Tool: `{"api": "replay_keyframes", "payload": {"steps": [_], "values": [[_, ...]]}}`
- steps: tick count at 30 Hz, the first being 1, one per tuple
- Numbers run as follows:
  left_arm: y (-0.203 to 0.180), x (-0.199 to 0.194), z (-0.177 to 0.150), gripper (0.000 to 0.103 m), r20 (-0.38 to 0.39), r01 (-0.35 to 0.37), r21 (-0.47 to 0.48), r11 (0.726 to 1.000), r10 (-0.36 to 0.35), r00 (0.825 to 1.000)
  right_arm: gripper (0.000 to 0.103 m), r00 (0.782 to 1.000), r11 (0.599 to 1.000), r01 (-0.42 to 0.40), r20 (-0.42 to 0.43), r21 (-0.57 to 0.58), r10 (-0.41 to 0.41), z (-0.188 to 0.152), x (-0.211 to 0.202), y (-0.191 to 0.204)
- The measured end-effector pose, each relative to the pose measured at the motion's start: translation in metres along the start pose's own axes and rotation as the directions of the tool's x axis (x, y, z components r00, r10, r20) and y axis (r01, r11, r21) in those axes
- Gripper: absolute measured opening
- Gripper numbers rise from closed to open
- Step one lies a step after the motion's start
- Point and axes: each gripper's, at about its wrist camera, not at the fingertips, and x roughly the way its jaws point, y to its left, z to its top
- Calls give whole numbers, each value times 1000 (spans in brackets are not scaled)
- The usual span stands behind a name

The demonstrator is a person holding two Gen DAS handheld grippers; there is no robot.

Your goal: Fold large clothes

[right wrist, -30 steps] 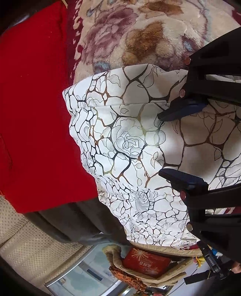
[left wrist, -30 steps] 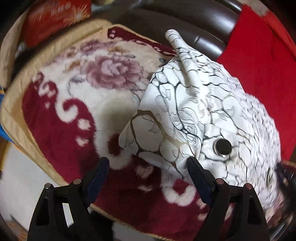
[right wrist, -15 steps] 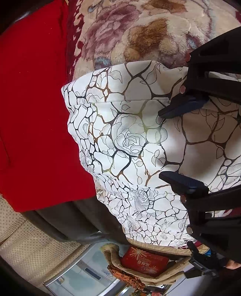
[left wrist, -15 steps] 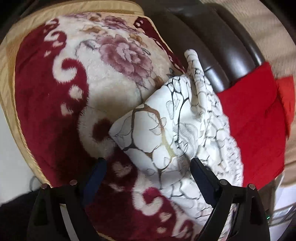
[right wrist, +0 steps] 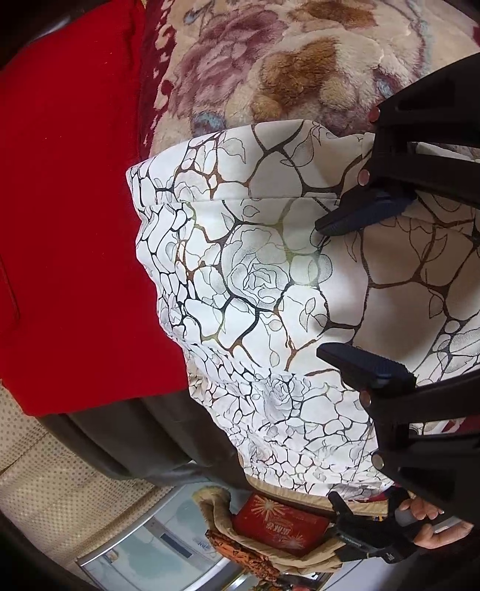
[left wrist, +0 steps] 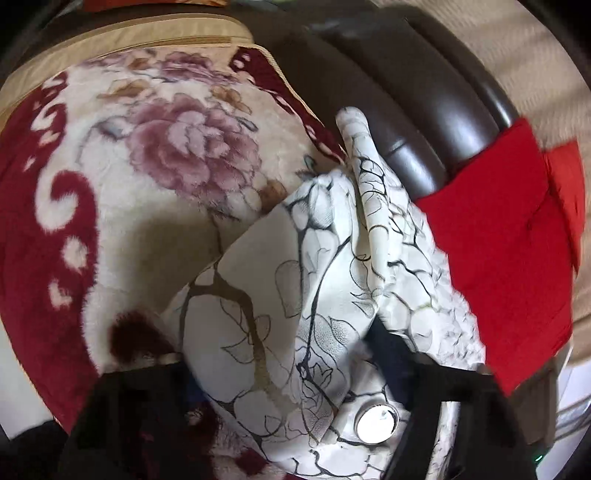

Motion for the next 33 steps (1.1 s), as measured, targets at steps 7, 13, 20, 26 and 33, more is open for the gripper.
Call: {"api": "replay_keyframes", "payload": {"steps": [7,13,20,26,33], "values": [[-1,3,-6,90,8,0,-26,1000,0,1000,65,1000,1000,-12,-2,0,12,1,1,-1],[-7,11,3,67,-5,16,-4,1000,-16,1000,65,1000,1000,-14,0,-5,14,1,-1,-1],[-20,25,7,82,0,-7,47,999,7,1000,65,1000,1000,-19,-1,-5,19,0,-2,-2],[-24,38,17,55,-26,35,42,999,-33,999,65,1000,1000,-19,1,-12,19,0,-3,-1],[-54,17,18,30,27,69,164,984,-74,997,64,999,999,-38,1,-1,38,-1,-7,-4]]}}
